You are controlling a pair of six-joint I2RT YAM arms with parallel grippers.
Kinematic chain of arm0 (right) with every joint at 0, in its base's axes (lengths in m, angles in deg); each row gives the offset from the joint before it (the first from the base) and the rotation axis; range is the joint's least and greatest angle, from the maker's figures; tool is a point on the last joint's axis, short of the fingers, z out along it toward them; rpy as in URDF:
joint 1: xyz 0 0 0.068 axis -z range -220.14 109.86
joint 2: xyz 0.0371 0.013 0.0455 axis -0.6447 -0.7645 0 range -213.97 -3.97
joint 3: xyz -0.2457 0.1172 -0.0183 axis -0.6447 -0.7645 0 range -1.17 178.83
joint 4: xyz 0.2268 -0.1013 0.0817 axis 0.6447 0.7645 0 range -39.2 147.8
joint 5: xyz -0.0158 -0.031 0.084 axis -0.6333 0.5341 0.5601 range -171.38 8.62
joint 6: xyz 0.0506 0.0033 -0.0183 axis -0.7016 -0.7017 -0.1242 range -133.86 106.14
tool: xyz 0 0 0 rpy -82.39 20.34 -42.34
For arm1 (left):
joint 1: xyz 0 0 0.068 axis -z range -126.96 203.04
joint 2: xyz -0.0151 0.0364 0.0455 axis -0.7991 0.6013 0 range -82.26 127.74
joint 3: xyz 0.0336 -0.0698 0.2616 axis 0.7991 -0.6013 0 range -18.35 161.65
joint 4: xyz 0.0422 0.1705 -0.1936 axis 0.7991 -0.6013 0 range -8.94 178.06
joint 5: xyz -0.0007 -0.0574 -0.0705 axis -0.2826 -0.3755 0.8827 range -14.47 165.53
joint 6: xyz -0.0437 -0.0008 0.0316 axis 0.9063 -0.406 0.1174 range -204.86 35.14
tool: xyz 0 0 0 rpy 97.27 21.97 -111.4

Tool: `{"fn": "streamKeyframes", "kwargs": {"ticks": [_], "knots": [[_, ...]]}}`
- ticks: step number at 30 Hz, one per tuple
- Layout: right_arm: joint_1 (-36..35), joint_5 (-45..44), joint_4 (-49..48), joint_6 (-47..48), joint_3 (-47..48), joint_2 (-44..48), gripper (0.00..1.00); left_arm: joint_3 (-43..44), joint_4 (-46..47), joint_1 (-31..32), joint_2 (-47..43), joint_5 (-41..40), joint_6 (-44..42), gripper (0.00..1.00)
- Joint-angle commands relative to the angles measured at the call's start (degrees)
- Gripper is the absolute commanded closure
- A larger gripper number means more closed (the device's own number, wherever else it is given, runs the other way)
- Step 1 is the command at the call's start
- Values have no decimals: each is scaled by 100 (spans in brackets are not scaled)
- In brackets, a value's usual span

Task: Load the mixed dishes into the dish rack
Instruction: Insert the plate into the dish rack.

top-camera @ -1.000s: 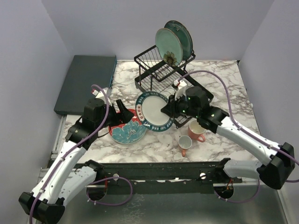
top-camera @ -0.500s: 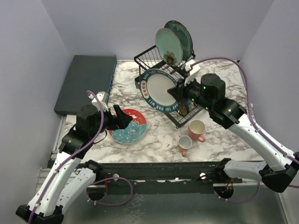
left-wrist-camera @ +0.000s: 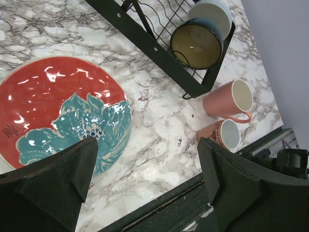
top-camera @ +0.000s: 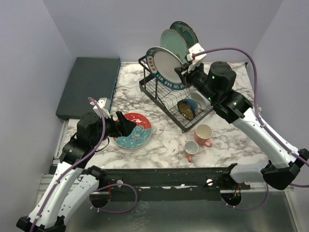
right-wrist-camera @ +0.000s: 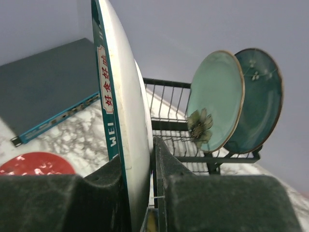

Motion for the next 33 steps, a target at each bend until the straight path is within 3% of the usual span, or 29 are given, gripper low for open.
{"fn": "streamKeyframes", "kwargs": {"ticks": [1,13,33], "knots": [[-10,-373,-1079,902,427,-270,100,-82,112,9,-74,12,-73,8],[455,39,-1248,1385,1477,-1244,100,-92,115,6,-170,-50,-73,7],[1299,975,-1580,877,1598,-2028,100,-100,116,5,-158,-59,-82,6]]}}
